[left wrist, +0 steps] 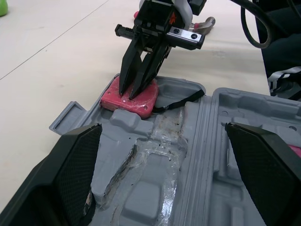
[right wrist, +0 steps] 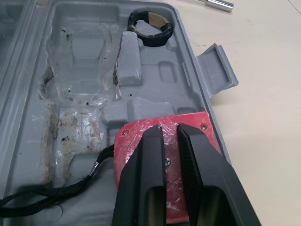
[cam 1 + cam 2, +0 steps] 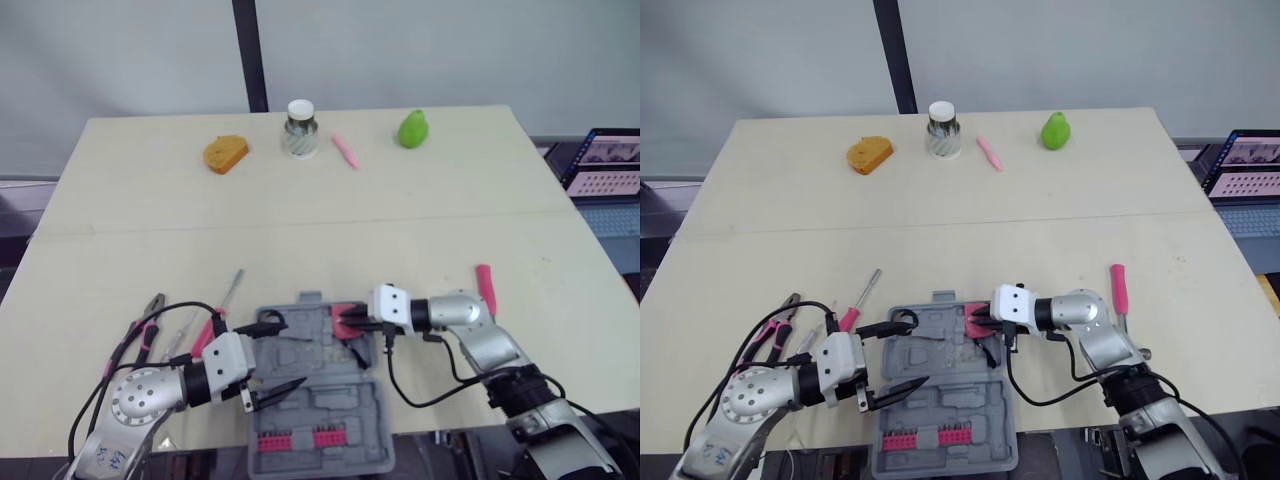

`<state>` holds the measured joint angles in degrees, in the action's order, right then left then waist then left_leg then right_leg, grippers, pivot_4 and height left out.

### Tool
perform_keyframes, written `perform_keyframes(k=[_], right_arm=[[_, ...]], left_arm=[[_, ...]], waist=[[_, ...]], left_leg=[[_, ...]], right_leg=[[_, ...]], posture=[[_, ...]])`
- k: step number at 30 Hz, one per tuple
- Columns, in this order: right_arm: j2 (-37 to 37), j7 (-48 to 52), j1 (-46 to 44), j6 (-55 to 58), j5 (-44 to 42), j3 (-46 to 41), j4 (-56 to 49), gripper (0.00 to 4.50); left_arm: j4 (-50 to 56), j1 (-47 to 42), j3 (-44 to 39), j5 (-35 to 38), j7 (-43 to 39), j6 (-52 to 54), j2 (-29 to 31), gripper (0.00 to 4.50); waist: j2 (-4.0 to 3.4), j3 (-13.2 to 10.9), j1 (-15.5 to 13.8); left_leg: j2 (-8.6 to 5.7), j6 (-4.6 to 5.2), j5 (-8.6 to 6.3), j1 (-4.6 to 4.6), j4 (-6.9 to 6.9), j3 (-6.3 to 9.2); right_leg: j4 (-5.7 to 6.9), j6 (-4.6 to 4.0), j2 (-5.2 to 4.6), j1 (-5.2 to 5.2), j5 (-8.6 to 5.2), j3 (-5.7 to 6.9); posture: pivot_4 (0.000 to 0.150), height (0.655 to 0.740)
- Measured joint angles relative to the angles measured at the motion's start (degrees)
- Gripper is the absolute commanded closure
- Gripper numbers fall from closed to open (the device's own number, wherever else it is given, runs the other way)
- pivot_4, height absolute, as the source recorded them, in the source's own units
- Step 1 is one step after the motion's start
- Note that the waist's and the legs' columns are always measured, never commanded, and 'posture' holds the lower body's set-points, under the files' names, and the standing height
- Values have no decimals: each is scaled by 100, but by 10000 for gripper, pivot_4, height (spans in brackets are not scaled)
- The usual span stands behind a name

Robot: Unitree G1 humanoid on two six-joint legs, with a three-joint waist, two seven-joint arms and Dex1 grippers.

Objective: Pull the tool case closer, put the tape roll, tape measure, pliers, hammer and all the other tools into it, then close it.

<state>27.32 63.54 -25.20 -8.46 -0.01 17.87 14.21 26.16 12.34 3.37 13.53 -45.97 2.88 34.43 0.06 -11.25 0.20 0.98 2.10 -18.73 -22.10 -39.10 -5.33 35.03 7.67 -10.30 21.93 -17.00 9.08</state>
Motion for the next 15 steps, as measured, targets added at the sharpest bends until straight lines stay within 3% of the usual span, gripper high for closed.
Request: perform_keyframes(k=[8, 15], right_arm=[[-44, 4, -161, -439, 29, 104, 570, 39383], [-112, 225, -240, 24, -176, 149, 659, 39383]], left_arm=[[-13, 51, 1, -7, -1, -83, -6, 0], [-12, 120, 5, -11, 1, -99, -7, 0]], waist=[[4, 3, 1], [6, 10, 4]], left_leg=[[3, -3, -3, 61, 11, 0], [8, -8, -8, 70, 13, 1]], right_leg=[[-5, -1, 0, -59, -1, -2], [-3, -4, 0, -62, -2, -5]], posture=[[1500, 7400], [1500, 7400]])
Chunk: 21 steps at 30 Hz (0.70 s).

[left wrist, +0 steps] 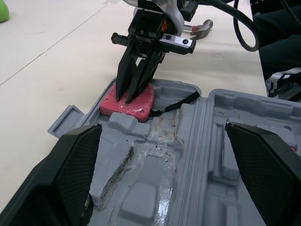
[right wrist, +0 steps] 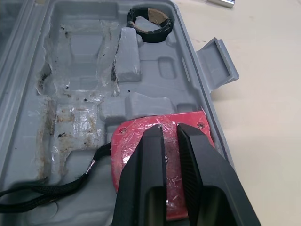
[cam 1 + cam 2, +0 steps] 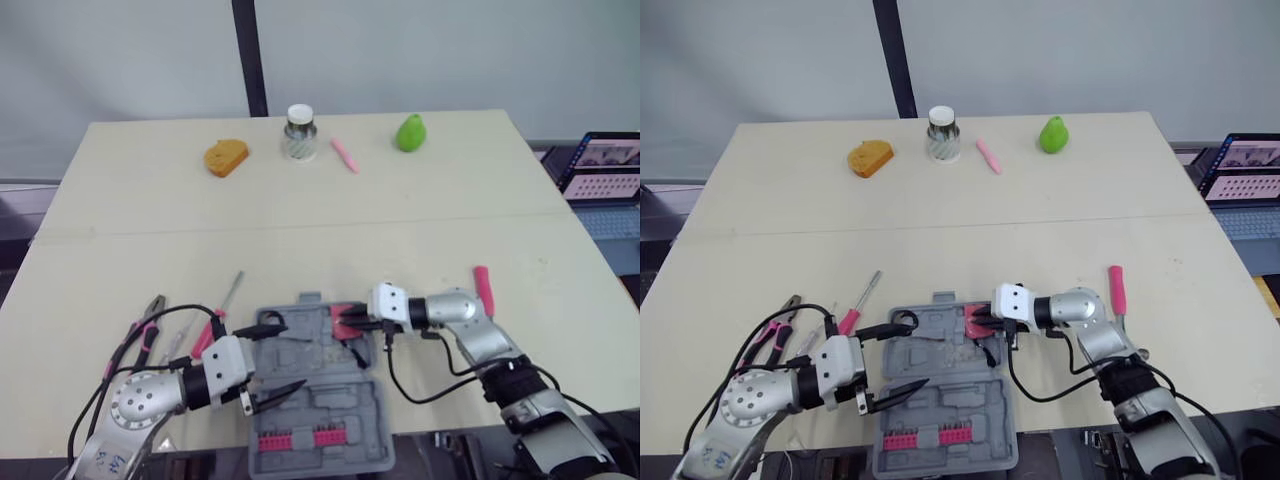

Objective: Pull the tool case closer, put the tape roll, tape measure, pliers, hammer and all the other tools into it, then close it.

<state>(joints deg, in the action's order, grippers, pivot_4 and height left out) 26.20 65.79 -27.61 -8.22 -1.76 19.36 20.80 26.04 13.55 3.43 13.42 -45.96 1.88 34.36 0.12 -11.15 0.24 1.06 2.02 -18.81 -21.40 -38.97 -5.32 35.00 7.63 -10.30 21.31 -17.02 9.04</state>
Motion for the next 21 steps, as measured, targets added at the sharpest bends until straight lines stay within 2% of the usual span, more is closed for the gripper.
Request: perform_keyframes(k=[10, 21], right_arm=[[-207, 45, -31, 203, -54, 0, 241, 39383], [-371, 42, -37, 26, -54, -4, 536, 39383]], left_arm=[[0, 27, -1, 0, 1, 5, 2, 0], [0, 22, -7, 1, -1, 88, 15, 0]], waist=[[-6, 77, 15], [-12, 143, 22]], left_leg=[[15, -11, -15, 14, 7, -6], [73, -45, -40, 36, 3, -7]], right_leg=[[-3, -10, 12, -6, -5, 2], [-20, -35, 71, -25, -19, -3]], posture=[[1500, 7400], [1500, 7400]])
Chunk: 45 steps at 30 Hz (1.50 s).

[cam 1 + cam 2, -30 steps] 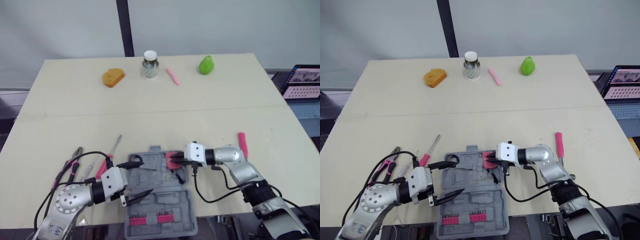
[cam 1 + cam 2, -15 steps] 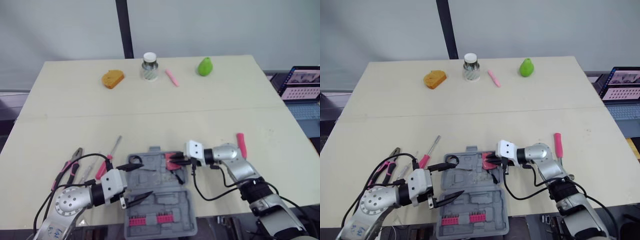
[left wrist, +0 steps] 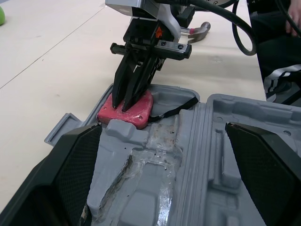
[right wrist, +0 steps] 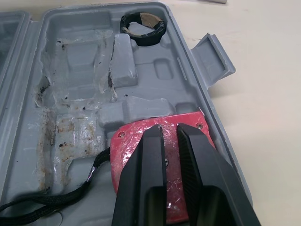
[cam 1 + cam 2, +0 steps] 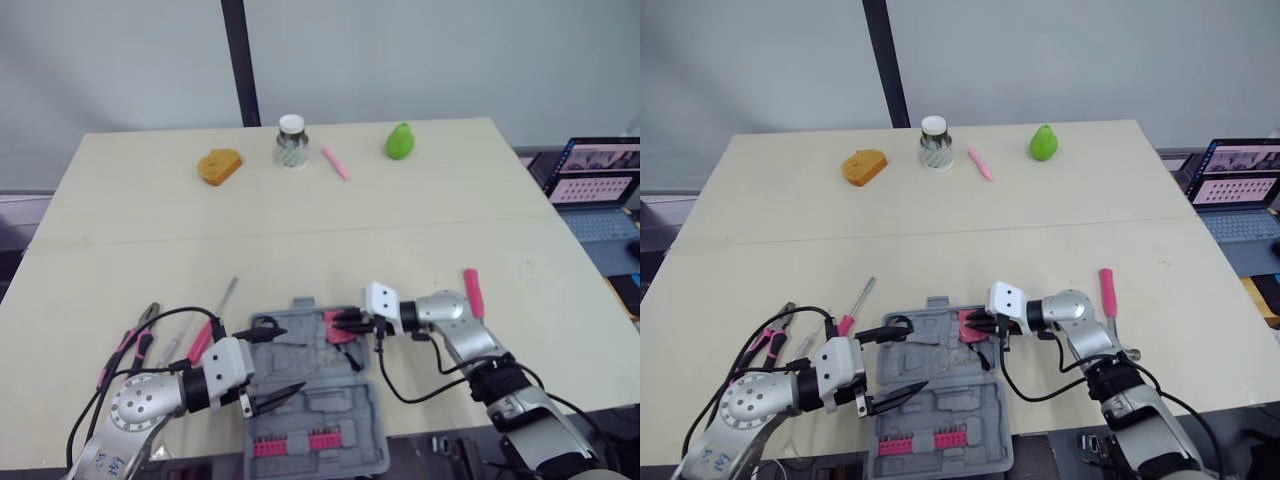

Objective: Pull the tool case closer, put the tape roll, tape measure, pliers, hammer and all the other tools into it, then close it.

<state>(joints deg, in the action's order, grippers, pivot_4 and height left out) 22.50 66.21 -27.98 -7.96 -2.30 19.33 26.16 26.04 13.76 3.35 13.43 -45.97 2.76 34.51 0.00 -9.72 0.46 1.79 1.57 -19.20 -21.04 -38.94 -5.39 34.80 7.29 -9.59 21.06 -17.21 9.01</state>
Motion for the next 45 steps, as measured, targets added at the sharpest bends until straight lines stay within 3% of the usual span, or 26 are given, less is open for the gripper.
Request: perform_keyframes(k=[5, 10, 15, 18, 20, 24, 25, 37, 45], right_arm=[[21, 8, 166, 146, -167, -179, -268, 39383], [250, 57, 729, 1414, -1002, -519, -1738, 39383], [1420, -11, 912, 2436, -1727, -1743, -2689, 39383], [1884, -41, 1324, 2561, -1796, -2240, -2594, 31922], [2144, -67, 1645, 2561, -1793, -2501, -2290, 21991], [2974, -115, 2096, 2467, -1802, -3580, -728, 2655], [3075, -143, 2103, 2381, -1784, -3744, -498, 1260], [3141, -333, 1664, 835, -1326, -3823, 2088, 1260], [3137, -320, 1227, 392, -1169, -3759, 2610, 1260]], left_arm=[[-12, -55, -6, 5, 1, 35, 7, 0], [-101, -156, -335, 275, 39, 334, 8, 0], [-380, -199, -1412, 715, 131, 741, 282, 0], [-703, -152, -2041, 869, 136, 882, 452, 0], [-915, -71, -2465, 930, 119, 933, 577, 0], [-2063, 390, -3790, 963, -67, 894, 1073, 0], [-2266, 442, -3951, 960, -111, 860, 1107, 0], [-4593, 542, -4530, 793, -659, -213, 1504, 0], [-4973, 539, -4504, 731, -673, -545, 1502, 0]], waist=[[-6, -3, -14], [-51, -38, -35], [-58, -62, -53], [-53, -66, -52], [-51, -70, -47], [-55, -91, -31], [-55, -91, -15], [-38, -111, 139], [-40, -113, 146]], left_leg=[[1, 0, -2, -11, 0, 1], [-2, 4, -3, -48, -6, -3], [-1, 9, -6, -48, -5, -3], [-2, 13, -12, -49, 0, -9], [-4, 18, -17, -49, 0, -19], [-5, 33, -26, -46, 4, -53], [-2, 32, -27, -41, 6, -62], [8, 17, -36, -25, 12, -98], [-5, 23, -38, -24, 13, -143]], right_leg=[[-1, -2, 0, 9, -1, 0], [0, 0, -4, 43, 0, -2], [-6, -1, -2, 44, 0, 5], [-12, -1, 0, 44, 0, 6], [-19, 1, -1, 44, 1, 4], [-36, 7, -2, 50, 3, 4], [-39, 6, -2, 50, 3, 6], [-23, 2, -30, 84, 2, -6], [21, 3, -73, 125, 2, 2]], posture=[[1500, 7400], [1500, 7400], [1500, 7400], [1500, 7400], [1500, 7400], [1500, 7400], [1500, 7400], [1500, 7400], [1500, 7400]])
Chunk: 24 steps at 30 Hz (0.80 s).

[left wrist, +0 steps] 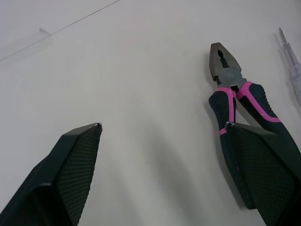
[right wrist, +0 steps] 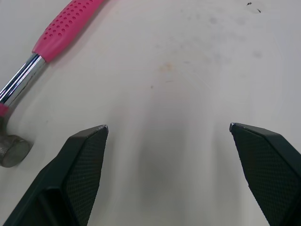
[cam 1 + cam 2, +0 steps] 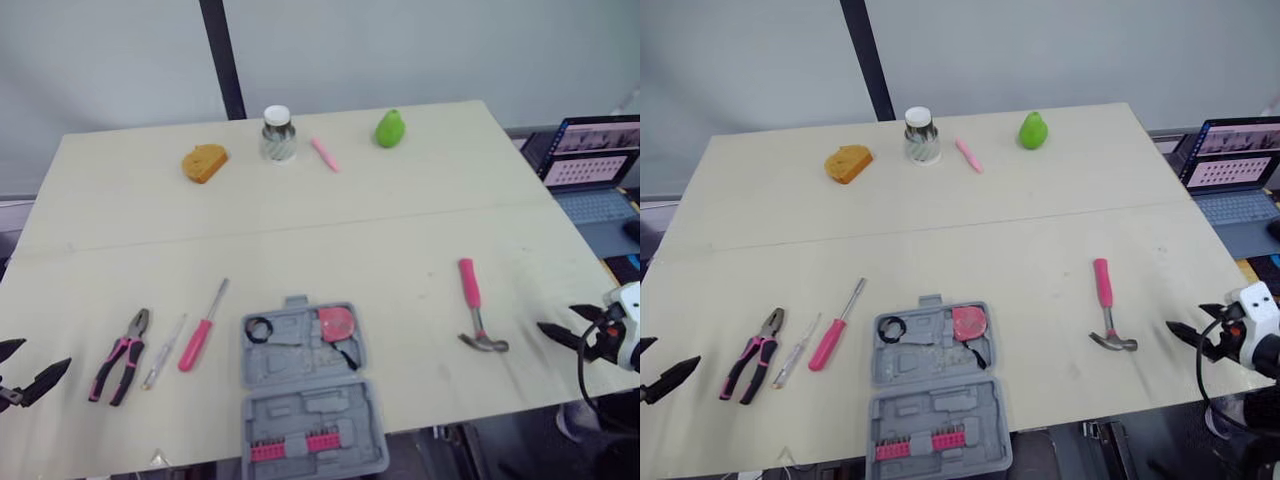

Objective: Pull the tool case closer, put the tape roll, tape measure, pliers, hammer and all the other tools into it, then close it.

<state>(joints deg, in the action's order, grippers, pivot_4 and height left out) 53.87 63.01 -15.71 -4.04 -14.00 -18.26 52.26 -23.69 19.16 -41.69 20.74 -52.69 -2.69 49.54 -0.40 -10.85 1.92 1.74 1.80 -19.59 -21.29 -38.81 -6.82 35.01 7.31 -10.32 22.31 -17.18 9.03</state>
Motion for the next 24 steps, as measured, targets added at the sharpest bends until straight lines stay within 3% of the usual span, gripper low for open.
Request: perform_keyframes(k=[16, 24], right_arm=[[-68, 181, -381, -29, 103, 115, 80, 1260], [-241, 425, 3, 763, -330, 110, -1475, 1260]], left_arm=[[-227, -38, 2, -74, 99, -163, 0, 0], [98, 69, 20, -56, 101, -96, -194, 0]], waist=[[0, 0, 2], [0, 0, -7]], left_leg=[[0, 3, -2, -1, 4, -18], [2, 3, -2, -1, 3, -19]], right_leg=[[8, -1, -5, 14, 1, 2], [10, -2, -6, 15, 2, 3]], posture=[[1500, 7400], [1500, 7400]])
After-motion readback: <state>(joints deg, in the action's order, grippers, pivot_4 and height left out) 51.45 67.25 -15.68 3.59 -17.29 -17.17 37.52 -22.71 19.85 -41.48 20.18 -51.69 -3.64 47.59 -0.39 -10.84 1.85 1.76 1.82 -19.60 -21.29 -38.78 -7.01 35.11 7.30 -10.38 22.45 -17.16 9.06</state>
